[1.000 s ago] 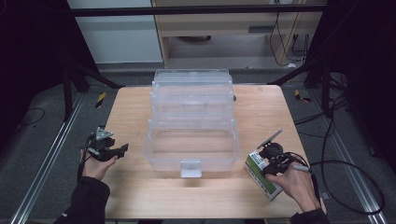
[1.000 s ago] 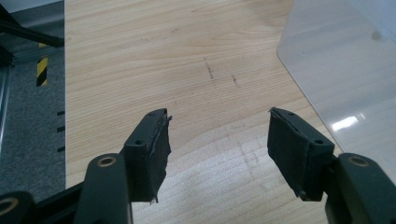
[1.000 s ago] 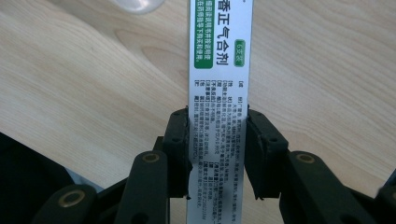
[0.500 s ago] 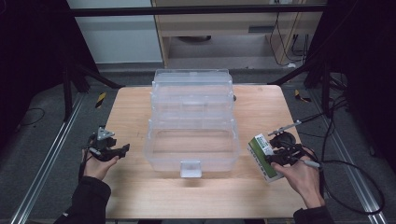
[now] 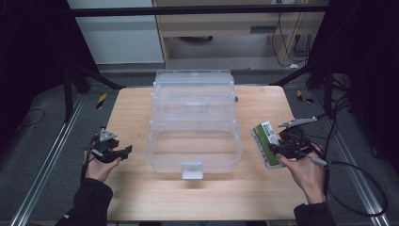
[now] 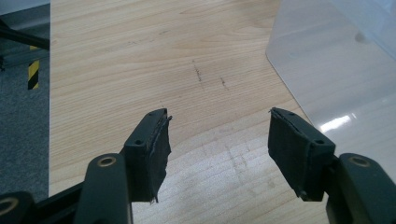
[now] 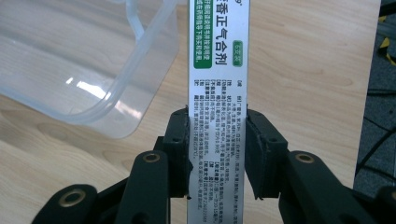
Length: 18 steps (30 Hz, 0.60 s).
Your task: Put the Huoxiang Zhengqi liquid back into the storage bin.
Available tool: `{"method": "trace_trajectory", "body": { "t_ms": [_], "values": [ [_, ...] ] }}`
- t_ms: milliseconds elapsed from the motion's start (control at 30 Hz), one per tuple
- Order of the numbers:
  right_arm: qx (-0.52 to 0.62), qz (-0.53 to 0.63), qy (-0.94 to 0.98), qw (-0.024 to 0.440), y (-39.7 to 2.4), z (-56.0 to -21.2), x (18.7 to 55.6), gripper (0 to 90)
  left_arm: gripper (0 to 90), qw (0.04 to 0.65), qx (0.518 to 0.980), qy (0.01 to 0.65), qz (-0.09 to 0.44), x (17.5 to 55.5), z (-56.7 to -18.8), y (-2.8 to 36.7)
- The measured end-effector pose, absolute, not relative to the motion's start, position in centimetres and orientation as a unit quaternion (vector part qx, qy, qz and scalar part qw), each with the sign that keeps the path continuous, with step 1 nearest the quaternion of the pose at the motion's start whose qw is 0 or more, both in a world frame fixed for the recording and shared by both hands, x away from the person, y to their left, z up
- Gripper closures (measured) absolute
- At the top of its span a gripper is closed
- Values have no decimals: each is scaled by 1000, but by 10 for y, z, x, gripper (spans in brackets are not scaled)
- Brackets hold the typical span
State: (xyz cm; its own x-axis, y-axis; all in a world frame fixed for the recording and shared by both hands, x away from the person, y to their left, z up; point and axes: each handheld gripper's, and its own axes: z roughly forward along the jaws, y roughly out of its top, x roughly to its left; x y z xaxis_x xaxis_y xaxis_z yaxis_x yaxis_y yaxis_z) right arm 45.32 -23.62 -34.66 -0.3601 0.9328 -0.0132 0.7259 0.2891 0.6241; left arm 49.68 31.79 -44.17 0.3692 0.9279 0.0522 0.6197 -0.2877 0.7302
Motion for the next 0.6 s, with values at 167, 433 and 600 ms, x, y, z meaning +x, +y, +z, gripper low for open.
{"method": "trace_trajectory", "body": {
  "t_ms": [167,433,600],
  "values": [
    [524,294,772,207,-238,-339,454,648,381,317,764,506,243,497,-442,318],
    [512,319,763,232,-240,-322,455,649,381,317,765,506,243,497,-442,318],
    [492,337,764,246,-237,-311,454,649,382,318,763,507,243,497,-442,319]
  ]
}}
